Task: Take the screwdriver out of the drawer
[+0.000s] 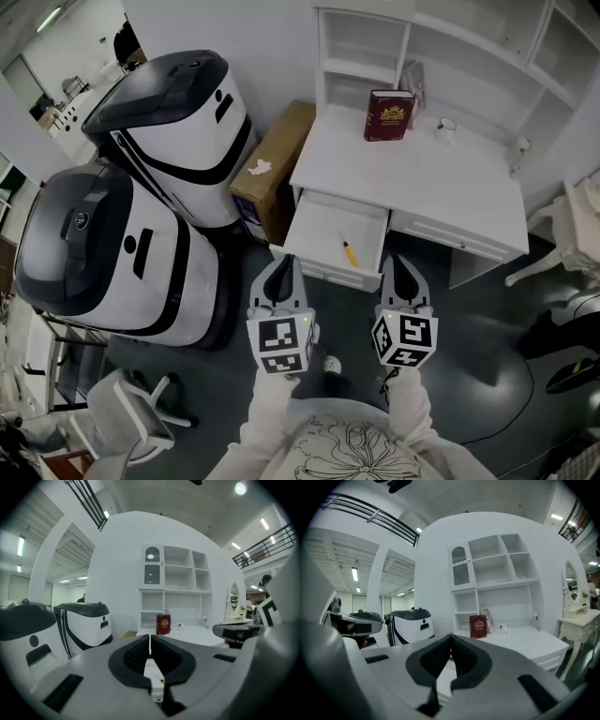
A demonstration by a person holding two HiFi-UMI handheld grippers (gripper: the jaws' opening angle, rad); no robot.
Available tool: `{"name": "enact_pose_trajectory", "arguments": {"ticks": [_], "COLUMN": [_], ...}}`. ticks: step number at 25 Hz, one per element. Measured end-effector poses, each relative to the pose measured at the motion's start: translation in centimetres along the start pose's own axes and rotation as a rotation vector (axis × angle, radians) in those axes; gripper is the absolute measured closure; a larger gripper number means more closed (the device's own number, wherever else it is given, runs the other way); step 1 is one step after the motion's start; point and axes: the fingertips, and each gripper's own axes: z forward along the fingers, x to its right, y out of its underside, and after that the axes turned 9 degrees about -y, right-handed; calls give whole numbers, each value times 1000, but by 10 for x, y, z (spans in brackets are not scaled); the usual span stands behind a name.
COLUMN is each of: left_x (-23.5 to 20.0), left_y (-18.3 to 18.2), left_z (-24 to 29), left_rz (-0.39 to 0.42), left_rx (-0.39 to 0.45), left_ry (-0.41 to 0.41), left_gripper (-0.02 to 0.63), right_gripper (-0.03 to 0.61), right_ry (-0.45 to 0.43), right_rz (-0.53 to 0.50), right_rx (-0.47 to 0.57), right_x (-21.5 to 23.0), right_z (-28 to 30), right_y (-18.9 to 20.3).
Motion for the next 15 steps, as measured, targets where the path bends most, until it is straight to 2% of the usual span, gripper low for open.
{"name": "enact_pose_trajectory", "arguments": {"ticks": [6, 15], "left_x": [-15, -22], "left_y": [-1, -16], "left_z": [43, 133], "left_rz": [-8, 3], "left_rx": [-18, -36], "left_ry": [-13, 36], "left_gripper": [601, 601], "right_gripper": [575, 575], "right_ry": [0, 39], "right_rz": [3, 1], "right_rx": [-17, -52], "right_x": [8, 35], "right_z": [41, 120], "right_y": [1, -3]}}
